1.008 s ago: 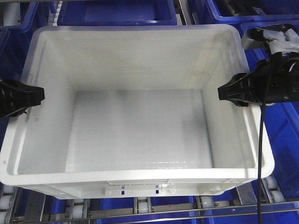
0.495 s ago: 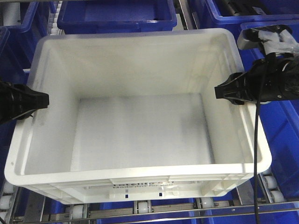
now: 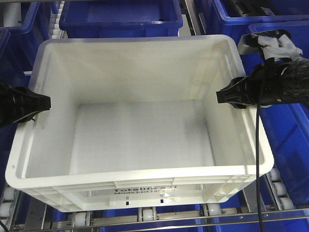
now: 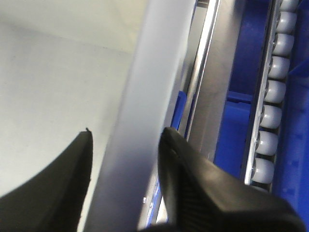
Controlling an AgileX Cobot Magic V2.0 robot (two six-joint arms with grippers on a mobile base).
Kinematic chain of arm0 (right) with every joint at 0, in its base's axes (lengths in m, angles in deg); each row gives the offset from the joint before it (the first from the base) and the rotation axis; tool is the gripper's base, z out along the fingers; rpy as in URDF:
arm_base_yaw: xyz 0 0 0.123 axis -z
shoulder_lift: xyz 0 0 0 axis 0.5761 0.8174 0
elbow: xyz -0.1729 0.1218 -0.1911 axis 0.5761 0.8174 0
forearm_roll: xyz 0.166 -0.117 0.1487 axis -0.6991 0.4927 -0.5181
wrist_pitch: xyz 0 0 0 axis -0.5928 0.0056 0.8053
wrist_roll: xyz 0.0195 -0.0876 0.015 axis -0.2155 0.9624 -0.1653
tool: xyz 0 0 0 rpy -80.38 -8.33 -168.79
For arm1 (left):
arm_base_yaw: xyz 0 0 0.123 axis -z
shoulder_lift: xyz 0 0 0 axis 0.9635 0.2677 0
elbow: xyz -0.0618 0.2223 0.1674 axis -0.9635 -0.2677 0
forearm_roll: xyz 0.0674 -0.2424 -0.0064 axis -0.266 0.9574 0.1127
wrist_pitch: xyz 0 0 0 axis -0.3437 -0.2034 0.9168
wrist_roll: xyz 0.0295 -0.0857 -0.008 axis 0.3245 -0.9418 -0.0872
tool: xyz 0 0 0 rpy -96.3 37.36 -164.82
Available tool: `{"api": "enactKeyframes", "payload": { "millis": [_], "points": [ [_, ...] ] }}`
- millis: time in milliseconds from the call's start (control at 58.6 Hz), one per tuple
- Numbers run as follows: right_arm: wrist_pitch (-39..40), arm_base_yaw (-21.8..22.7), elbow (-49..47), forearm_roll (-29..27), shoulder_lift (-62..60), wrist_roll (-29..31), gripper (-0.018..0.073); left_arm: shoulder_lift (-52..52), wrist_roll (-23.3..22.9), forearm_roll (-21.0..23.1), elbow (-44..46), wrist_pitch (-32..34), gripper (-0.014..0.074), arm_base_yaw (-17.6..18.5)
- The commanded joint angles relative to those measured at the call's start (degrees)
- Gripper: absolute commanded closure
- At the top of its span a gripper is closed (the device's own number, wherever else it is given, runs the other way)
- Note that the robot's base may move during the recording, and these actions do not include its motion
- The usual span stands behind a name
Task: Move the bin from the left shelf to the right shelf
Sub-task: 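Lower the white tote with both grippers onto the roller shelf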
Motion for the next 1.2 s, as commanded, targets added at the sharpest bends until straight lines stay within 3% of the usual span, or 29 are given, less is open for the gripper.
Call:
{"api": "enactKeyframes", "payload": {
  "millis": [0,956,1178],
  "points": [
    [7.39,-0.43,-2.51,-3.50,-1.39,0.58,0.0564,-1.66,2.31,4.84,2.45,3.05,0.0596,0.97],
    [8.23,-0.43,-2.45,-3.50,-1.13,1.14,0.0559,1.13,2.13,3.39,2.45,4.58,0.0594,0.97],
    [8.14,-0.43,-2.45,-3.50,-1.13,1.28,0.0473,1.13,2.13,3.39,2.45,5.35,0.0563,0.97]
  ]
}}
